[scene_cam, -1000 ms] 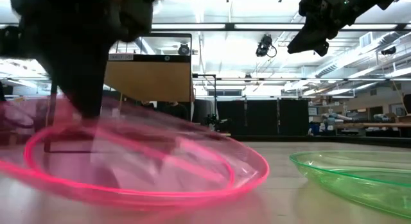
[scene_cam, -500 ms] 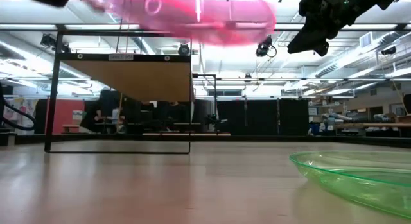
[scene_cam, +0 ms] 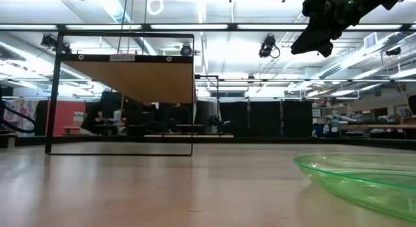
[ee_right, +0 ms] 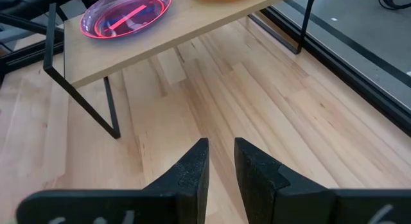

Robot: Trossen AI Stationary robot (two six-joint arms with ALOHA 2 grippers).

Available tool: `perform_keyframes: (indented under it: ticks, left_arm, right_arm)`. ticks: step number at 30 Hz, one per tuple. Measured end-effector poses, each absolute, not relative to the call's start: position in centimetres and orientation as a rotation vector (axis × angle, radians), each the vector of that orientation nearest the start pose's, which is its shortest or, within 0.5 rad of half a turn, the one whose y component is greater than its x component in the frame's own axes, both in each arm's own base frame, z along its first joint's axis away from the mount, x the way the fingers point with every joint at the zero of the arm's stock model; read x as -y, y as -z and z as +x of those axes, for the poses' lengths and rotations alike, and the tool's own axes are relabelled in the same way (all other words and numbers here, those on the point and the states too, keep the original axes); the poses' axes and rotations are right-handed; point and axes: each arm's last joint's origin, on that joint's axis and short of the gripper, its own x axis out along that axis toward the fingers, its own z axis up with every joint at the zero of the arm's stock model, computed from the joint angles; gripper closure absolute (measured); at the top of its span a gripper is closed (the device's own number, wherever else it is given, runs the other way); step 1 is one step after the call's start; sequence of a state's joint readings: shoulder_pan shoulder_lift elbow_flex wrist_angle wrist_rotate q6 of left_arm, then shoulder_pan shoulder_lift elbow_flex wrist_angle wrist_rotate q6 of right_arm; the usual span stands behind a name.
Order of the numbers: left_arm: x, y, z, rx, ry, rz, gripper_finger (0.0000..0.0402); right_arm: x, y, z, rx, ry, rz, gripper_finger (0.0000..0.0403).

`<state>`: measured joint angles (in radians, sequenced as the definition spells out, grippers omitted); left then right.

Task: Place and stack plates onto a shelf
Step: Stack the pink plate on top of the pink plate on the shelf

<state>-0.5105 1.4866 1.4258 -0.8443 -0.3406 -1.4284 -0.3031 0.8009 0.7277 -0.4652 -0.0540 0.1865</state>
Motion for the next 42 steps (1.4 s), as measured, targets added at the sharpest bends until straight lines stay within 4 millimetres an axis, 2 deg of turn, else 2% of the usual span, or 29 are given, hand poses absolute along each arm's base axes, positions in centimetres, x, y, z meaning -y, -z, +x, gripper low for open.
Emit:
perform_keyframes:
  ticks: [6, 13, 33, 42]
  left_arm:
    - [11.8, -35.4, 26.3, -0.703, -0.425, -0.948, 0.0398]
    - [9.1, -36.4, 24.5, -0.713, -0.504, -0.930, 0.0398]
    - [2.3, -37.7, 19.1, -0.790, -0.823, -0.915, 0.0396]
    - [0.1, -38.1, 16.7, -0.794, -0.943, -0.935, 0.0395]
  right_arm:
    - [4.9, -28.5, 16.1, -0.507, 0.293, 0.281, 0.0322]
    - [4.9, -28.5, 16.1, -0.508, 0.293, 0.281, 0.0322]
    - [4.9, -28.5, 16.1, -0.508, 0.293, 0.279, 0.0322]
    - [4.9, -28.5, 16.1, -0.508, 0.293, 0.278, 0.0322]
